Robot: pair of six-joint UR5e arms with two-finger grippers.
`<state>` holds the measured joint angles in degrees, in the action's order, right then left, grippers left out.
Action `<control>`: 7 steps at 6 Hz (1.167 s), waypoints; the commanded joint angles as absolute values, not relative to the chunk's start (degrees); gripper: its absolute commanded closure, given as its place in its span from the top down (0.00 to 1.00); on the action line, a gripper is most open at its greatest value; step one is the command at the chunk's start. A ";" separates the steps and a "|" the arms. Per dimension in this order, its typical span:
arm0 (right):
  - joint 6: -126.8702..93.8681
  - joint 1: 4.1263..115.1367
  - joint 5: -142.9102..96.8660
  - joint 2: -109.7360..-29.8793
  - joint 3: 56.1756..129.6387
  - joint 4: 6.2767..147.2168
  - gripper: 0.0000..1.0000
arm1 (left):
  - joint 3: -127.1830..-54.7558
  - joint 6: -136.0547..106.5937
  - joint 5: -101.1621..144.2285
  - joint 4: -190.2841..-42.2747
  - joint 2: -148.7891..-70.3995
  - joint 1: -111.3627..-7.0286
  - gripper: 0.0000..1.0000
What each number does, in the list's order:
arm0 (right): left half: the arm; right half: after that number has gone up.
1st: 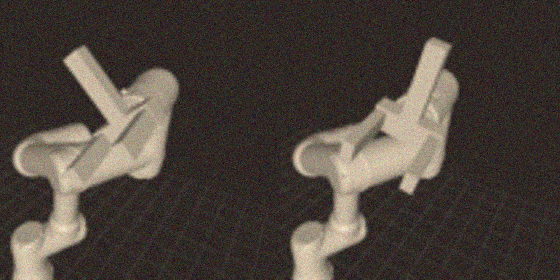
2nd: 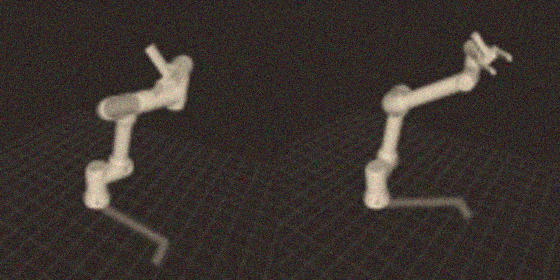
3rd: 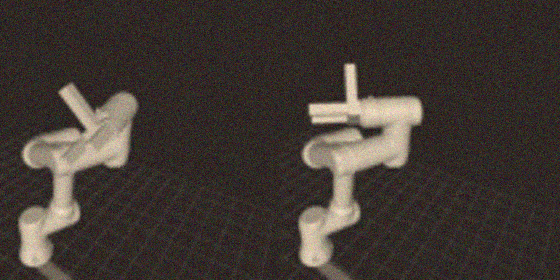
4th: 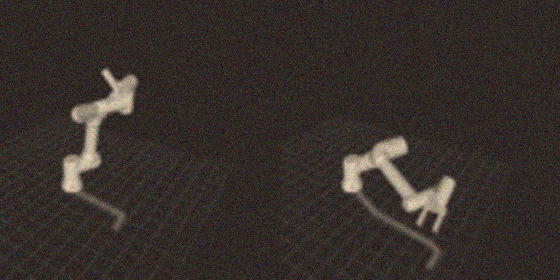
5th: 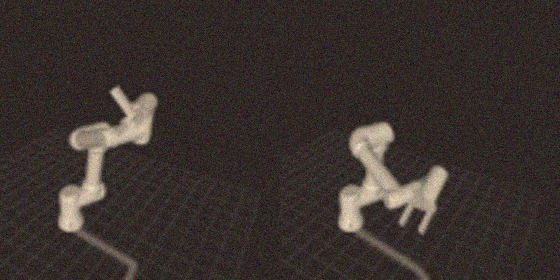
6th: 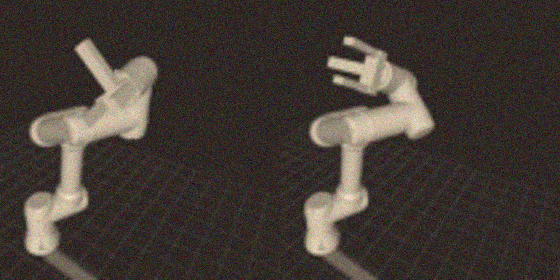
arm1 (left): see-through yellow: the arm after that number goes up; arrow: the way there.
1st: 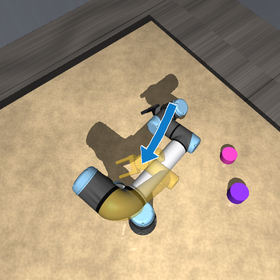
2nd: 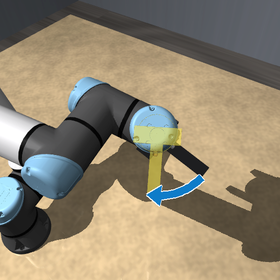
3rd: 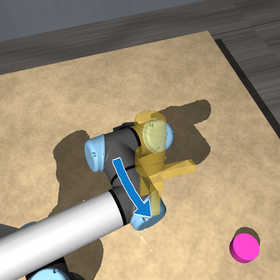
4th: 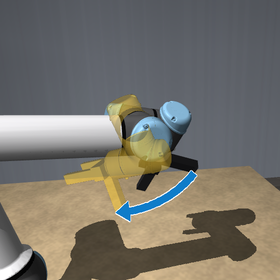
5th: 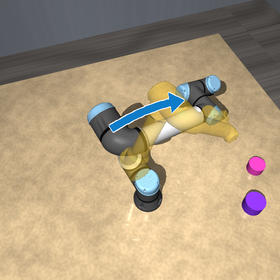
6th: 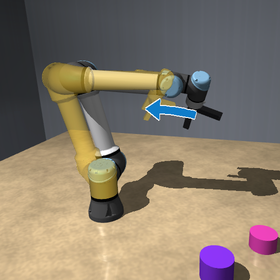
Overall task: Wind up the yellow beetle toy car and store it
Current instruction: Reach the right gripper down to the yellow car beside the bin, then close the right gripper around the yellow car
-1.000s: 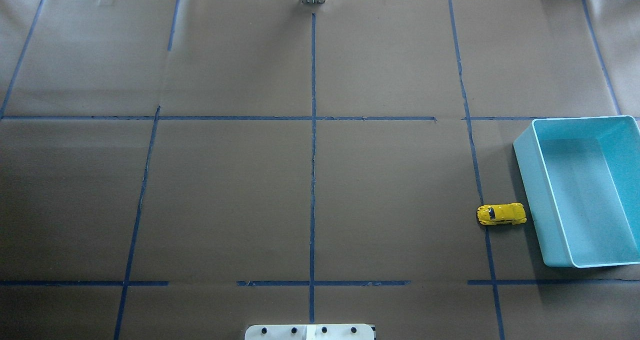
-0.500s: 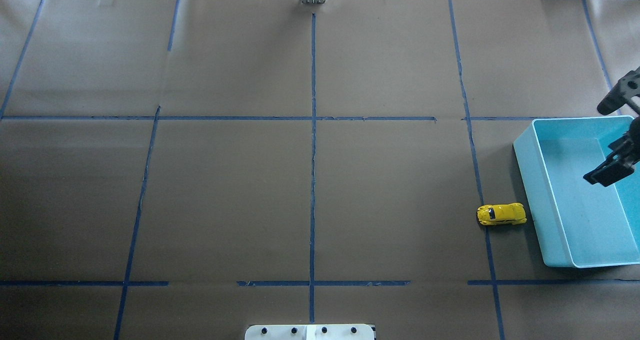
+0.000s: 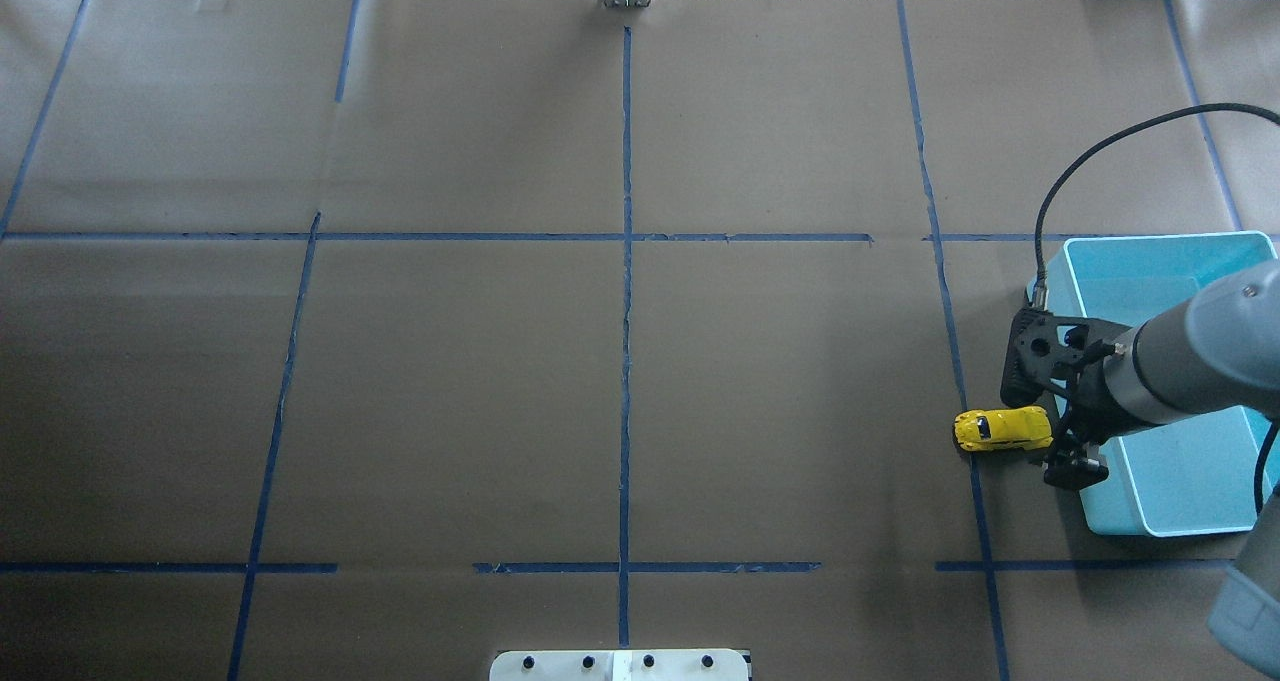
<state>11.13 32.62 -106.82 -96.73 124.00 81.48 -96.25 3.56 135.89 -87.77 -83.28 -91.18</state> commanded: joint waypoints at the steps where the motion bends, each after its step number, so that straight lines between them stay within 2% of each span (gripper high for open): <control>1: 20.93 27.60 -99.77 -96.85 124.28 81.04 1.00 | -96.33 3.52 135.79 -87.28 -83.23 -91.14 1.00; 5: 26.80 26.98 -97.30 -94.58 117.18 79.03 1.00 | -96.33 3.52 135.62 -87.36 -82.88 -91.14 1.00; 7: 26.81 26.98 -97.29 -94.57 116.54 78.75 1.00 | -96.68 3.52 135.53 -87.36 -82.79 -91.23 1.00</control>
<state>26.75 26.99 -97.30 -94.60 116.89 78.90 -96.52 3.52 135.59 -87.36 -82.84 -91.20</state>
